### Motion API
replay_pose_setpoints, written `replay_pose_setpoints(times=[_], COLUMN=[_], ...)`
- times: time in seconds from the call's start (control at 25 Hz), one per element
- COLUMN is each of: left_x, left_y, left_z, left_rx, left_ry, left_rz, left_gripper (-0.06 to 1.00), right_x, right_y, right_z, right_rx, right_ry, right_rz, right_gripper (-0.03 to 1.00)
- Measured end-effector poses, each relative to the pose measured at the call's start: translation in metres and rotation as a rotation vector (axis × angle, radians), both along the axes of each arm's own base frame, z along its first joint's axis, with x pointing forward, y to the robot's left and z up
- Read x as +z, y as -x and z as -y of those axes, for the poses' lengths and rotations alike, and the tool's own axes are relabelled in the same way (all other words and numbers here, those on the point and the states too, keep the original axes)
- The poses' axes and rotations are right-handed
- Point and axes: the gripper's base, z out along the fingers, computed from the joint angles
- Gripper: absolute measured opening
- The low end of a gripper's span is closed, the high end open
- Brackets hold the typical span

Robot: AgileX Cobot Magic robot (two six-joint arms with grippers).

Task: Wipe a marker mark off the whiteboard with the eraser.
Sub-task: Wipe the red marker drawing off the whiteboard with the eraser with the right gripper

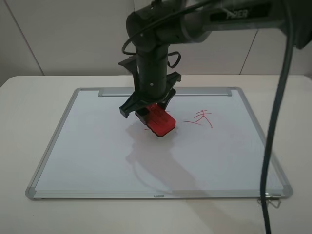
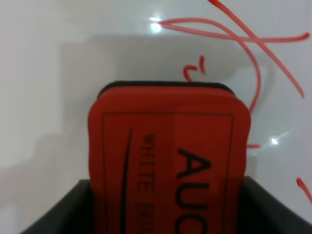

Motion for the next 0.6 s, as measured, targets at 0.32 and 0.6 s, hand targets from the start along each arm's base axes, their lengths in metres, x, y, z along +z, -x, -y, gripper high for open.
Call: replay_pose_setpoints(times=[0.32, 0.6], left_x=[0.000, 0.000], left_y=[0.000, 0.000], left_z=[0.000, 0.000], left_rx=[0.000, 0.000], left_ry=[0.000, 0.000], left_rz=[0.000, 0.000], left_gripper=[0.77, 0.77], right_x=[-0.026, -0.051], right_y=[-0.001, -0.005], right_z=[-0.022, -0.022], right_rx=[0.087, 0.117], right_ry=[-0.017, 0.004], right_rz=[-0.014, -0.038], right_gripper=[0.51, 0.51])
